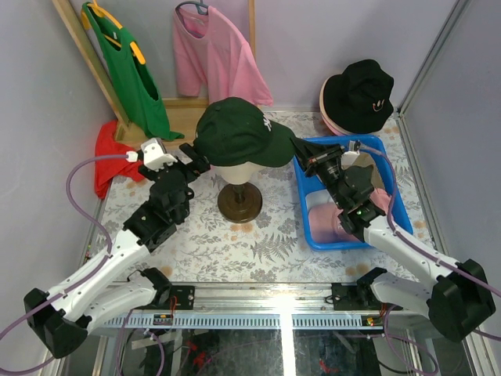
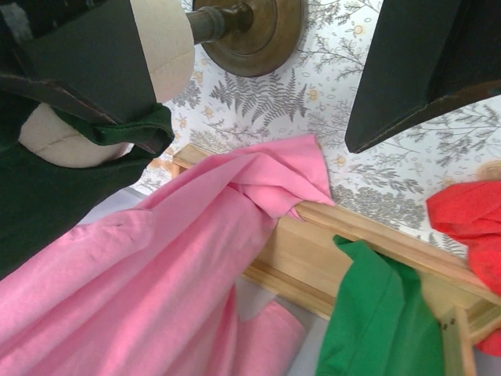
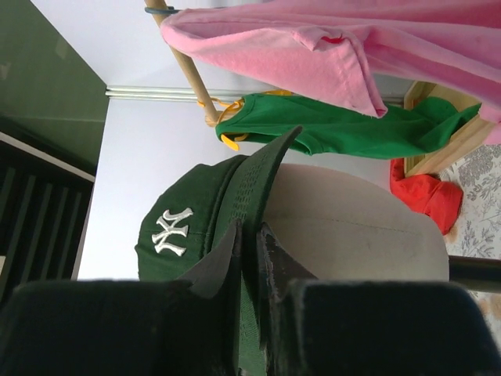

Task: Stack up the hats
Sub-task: Place the hat on the hat stand.

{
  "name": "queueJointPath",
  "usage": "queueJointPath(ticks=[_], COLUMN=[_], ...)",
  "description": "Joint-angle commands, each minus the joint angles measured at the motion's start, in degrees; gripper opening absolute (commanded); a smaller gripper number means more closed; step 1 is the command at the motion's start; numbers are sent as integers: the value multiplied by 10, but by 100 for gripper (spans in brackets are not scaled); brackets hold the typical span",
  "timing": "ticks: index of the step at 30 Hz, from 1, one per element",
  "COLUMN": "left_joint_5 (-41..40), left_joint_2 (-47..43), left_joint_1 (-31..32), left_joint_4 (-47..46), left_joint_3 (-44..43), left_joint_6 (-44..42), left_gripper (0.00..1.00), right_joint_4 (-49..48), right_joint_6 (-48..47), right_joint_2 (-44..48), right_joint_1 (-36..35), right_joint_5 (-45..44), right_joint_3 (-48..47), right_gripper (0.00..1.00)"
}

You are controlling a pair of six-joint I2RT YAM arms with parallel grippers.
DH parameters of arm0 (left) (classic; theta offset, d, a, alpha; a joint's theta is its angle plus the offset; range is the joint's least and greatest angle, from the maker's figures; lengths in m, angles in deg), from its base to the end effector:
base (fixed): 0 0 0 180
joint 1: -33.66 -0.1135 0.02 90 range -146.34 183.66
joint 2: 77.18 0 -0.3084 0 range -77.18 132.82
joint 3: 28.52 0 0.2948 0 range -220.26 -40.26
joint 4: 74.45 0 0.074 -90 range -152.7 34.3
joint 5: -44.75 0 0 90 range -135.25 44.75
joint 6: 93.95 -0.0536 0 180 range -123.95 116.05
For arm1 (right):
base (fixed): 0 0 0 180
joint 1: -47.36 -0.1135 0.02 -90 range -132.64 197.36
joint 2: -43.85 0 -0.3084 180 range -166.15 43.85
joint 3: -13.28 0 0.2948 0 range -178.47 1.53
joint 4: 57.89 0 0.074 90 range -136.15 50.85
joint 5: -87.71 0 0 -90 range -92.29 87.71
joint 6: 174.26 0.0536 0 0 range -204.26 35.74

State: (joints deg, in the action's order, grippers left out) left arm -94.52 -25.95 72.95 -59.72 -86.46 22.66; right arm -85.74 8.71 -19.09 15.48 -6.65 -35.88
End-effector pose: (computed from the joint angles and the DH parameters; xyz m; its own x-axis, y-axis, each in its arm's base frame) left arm 0.2018 -0.1127 0.3732 -0.0215 -0.3600 -0.9327 -0.1982 0.9159 -0.3490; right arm 0.2481 0.1495 0.3489 -0.4741 0.8778 0.0687 -0.1821 -0.1741 0.9677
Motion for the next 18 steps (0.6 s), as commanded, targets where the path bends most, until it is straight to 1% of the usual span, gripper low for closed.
queueJointPath(ticks=[1, 5, 9, 11, 13, 14, 16, 18], left_joint_5=[120, 147, 177, 187, 199, 203, 204, 204], left_joint_2=[18, -15, -61, -75, -86, -90, -94, -95], left_joint_1=[-1, -1, 0, -2, -2, -1, -3, -5], left_joint_4=[-28, -31, -73, -70, -66, -62, -55, -46], left_joint_3=[38, 74, 125, 131, 131, 130, 129, 126], left_joint_6=[-46, -9, 19, 17, 2, -7, -13, -15], left_gripper=[100, 100, 100, 100, 100, 100, 100, 100], right_joint_4=[154, 165, 181, 195, 208, 221, 254, 269], right_joint_6=[-74, -62, -69, -77, -86, -98, -126, -149], right_joint_2=[20, 42, 45, 49, 68, 77, 88, 94], right_joint_1=[-41, -52, -86, -91, -91, -91, -91, -91], right_joint_5=[20, 22, 17, 19, -1, -8, -17, -20], right_joint_3=[36, 73, 81, 79, 81, 76, 61, 52], right_gripper=[2, 4, 4, 5, 8, 9, 16, 29])
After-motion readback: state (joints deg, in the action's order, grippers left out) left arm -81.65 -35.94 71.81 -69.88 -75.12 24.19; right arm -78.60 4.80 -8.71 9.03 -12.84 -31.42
